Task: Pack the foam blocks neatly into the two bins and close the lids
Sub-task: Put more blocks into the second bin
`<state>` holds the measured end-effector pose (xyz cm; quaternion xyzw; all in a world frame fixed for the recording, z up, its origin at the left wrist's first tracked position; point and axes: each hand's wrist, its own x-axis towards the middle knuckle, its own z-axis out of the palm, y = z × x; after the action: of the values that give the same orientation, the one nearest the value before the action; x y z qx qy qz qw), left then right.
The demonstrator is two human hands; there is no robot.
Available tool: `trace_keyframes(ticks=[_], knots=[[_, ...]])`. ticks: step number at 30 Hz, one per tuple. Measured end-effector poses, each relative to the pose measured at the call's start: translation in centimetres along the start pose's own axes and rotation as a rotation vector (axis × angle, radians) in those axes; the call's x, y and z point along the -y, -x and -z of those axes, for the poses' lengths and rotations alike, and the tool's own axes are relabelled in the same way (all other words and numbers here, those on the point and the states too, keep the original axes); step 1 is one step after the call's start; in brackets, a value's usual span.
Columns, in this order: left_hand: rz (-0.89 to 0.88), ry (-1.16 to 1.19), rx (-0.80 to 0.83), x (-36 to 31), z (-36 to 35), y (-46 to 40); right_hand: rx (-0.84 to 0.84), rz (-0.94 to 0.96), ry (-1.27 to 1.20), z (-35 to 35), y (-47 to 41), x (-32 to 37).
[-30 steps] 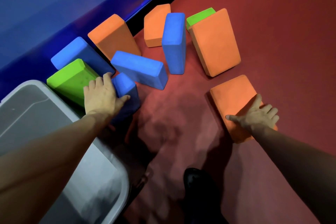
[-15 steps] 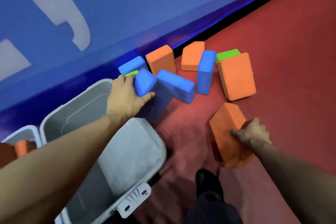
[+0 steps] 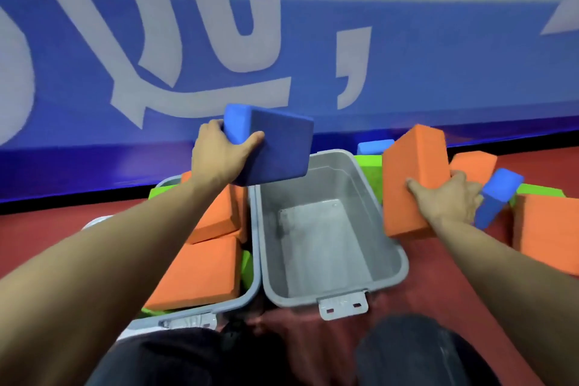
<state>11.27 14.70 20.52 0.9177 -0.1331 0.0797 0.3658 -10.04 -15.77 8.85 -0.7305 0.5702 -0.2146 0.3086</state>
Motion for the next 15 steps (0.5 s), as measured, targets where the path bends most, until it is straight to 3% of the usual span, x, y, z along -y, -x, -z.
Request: trace_keyframes(ticks=[6,10,15], knots=[[0.305,0.246,-0.116,7.4,4.7,0.2,0.212,0.189,-0.101,-5.7,7.0,6.4],[0.415,0.365,-0.013,11.1,1.0,2.0,0.304,0.184,-0.072,-10.5,10.8,6.5],[0.48,0.342,0.163,12.7,-4.9,5.4,0.375,0.046,0.064,-14.4,11.9,3.4]])
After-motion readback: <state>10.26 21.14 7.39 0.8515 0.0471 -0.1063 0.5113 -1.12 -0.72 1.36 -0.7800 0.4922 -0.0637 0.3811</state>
